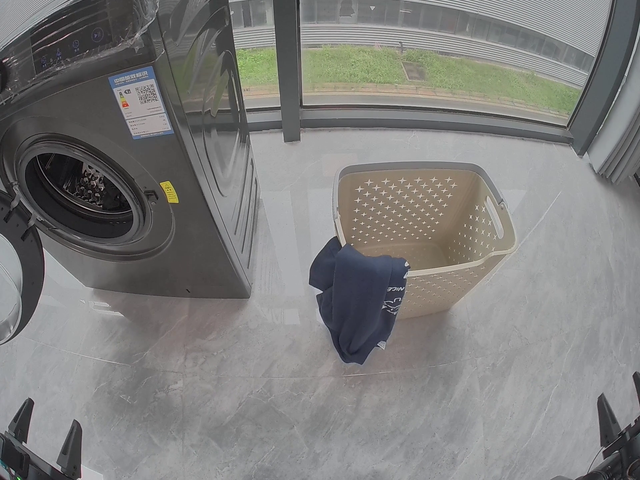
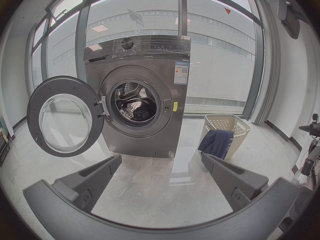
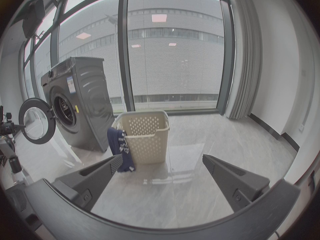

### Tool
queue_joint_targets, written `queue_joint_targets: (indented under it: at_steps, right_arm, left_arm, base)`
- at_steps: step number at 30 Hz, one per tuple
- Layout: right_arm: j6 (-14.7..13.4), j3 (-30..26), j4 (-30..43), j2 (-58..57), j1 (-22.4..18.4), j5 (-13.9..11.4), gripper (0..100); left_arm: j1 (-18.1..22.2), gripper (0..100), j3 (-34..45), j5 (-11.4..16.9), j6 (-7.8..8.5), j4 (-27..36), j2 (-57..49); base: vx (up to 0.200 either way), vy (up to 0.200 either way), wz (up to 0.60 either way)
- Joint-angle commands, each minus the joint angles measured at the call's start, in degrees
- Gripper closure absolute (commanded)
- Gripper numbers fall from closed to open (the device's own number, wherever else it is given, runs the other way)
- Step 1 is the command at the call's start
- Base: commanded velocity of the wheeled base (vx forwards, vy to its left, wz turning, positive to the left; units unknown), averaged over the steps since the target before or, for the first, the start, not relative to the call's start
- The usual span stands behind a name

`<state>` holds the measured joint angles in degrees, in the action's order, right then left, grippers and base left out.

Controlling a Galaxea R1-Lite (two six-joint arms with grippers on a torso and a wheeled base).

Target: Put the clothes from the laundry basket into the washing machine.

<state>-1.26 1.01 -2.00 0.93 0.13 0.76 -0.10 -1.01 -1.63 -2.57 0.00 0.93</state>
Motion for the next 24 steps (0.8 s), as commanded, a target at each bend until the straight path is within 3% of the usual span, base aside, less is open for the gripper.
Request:
queue_joint_targets:
  at_steps: [1, 3, 6, 8, 11, 12, 15, 16, 17, 19, 22, 23, 24]
  right_arm:
    - [-2.35, 8.48, -4.94, 0.74, 0.57, 0.12, 0]
    - [-2.35, 10.41, -3.19, 2.76, 0.57, -0.23, 0]
    - [-2.17, 10.94, 4.55, 8.92, 0.83, -4.62, 0]
    - [-2.79, 10.85, 4.99, 16.56, 0.66, -8.67, 0]
    - [-3.84, 11.82, 1.21, 28.25, 0.83, -10.69, 0]
    - [-4.02, 12.0, -0.02, 30.27, 0.92, -10.69, 0]
    - [-4.55, 12.26, -12.94, 45.83, 3.47, -10.6, 0]
    - [-4.55, 12.26, -12.94, 45.83, 3.47, -10.6, 0]
    - [-5.69, 11.73, -20.85, 53.39, 7.34, -9.98, 0]
    - [-8.24, 11.29, -25.86, 58.93, 10.15, -8.93, 0]
    - [-11.84, 11.03, -30.61, 64.55, 15.16, -4.89, 0]
    - [-11.84, 11.03, -30.61, 64.55, 15.16, -4.89, 0]
    - [-13.86, 11.2, -31.75, 66.31, 19.64, -2.43, 0]
  left_arm:
    - [0.01, 0, 0.92, -0.04, 0.02, 0.0, -0.4]
    - [0.01, 0, 0.92, -0.04, 0.02, 0.0, -0.4]
    - [0.01, 0, 0.92, -0.04, -0.15, 0.0, -0.31]
    - [0.01, 0, 0.92, -0.04, -0.15, 0.0, -0.4]
    - [0.01, 0, 0.92, -0.04, -0.24, 0.0, -0.31]
    - [0.01, 0, 0.92, -0.04, -0.15, 0.0, -0.31]
    - [0.01, 0, 0.92, -0.04, -0.24, 0.0, -0.4]
    - [0.01, 0, 0.92, -0.04, -0.24, 0.0, -0.4]
    - [0.01, 0, 0.92, -0.04, -0.24, 0.0, -0.31]
    - [0.01, 0, 0.92, -0.04, -0.24, 0.0, -0.31]
    - [0.01, 0, 0.92, -0.04, -0.24, 0.0, -0.31]
    - [0.01, 0, 0.92, -0.04, -0.24, 0.0, -0.31]
    - [0.01, 0, 0.92, -0.04, -0.24, 0.0, -0.31]
  base:
    - [0.0, 0.0, 0.0]
    - [0.0, 0.0, 0.0]
    - [0.0, 0.0, 0.0]
    - [0.0, 0.0, 0.0]
    - [0.0, 0.0, 0.0]
    - [0.0, 0.0, 0.0]
    - [0.0, 0.0, 0.0]
    - [0.0, 0.0, 0.0]
    - [0.0, 0.0, 0.0]
    - [0.0, 0.0, 0.0]
    - [0.0, 0.0, 0.0]
    - [0.0, 0.0, 0.0]
    - [0.0, 0.0, 0.0]
